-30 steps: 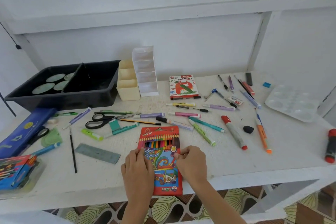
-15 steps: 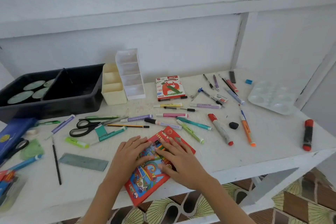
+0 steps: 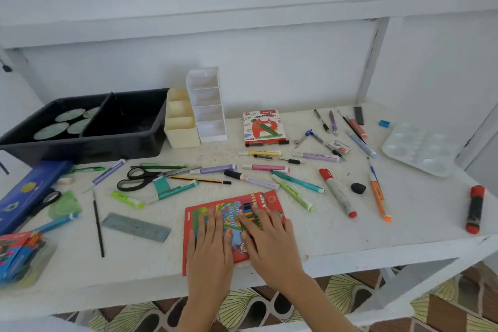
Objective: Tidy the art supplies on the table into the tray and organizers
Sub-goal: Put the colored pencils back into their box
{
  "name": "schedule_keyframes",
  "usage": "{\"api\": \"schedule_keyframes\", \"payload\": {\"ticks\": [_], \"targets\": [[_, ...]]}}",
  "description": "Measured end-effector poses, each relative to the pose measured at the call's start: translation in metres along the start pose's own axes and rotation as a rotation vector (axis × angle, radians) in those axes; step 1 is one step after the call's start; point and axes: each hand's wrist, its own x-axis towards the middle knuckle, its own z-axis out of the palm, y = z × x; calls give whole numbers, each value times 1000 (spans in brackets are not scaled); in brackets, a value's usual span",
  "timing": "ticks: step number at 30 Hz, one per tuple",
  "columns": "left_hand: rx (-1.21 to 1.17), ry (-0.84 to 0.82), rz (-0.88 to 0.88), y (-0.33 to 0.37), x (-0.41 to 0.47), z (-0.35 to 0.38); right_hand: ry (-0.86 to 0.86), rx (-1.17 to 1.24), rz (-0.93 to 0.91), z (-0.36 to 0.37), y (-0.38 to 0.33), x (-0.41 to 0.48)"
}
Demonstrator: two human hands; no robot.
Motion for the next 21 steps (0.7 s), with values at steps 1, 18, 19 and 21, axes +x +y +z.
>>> {"api": "schedule_keyframes", "payload": {"ticks": [1, 18, 19, 21], "targets": [[4, -27, 22, -3, 1, -2, -2, -17, 1, 0, 1, 0], [-92, -136, 126, -32, 20, -19, -59, -83, 70, 12, -23, 4], [-96, -151, 120, -33, 20, -20, -63, -84, 61, 11, -25, 4], [-112, -152, 115, -35, 19, -21, -89, -94, 41, 11, -27, 5]]}}
